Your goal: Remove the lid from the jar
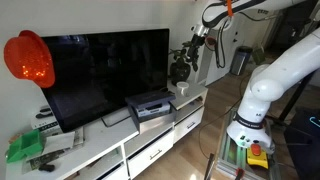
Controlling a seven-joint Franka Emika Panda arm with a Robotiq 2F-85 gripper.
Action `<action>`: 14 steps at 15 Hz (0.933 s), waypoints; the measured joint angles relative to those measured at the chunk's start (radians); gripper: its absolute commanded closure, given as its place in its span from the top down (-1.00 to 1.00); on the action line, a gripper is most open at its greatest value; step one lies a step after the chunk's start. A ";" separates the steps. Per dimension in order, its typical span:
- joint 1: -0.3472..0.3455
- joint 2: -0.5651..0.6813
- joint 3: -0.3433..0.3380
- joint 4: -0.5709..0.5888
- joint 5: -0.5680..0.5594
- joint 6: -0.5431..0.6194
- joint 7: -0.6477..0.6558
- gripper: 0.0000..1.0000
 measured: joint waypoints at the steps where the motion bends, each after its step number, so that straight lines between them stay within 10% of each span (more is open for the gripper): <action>1: 0.000 0.000 0.000 0.000 0.000 0.000 0.000 1.00; 8: -0.019 0.037 0.007 0.001 -0.008 0.006 0.031 1.00; 14: -0.050 0.414 -0.024 0.014 -0.163 0.258 0.035 1.00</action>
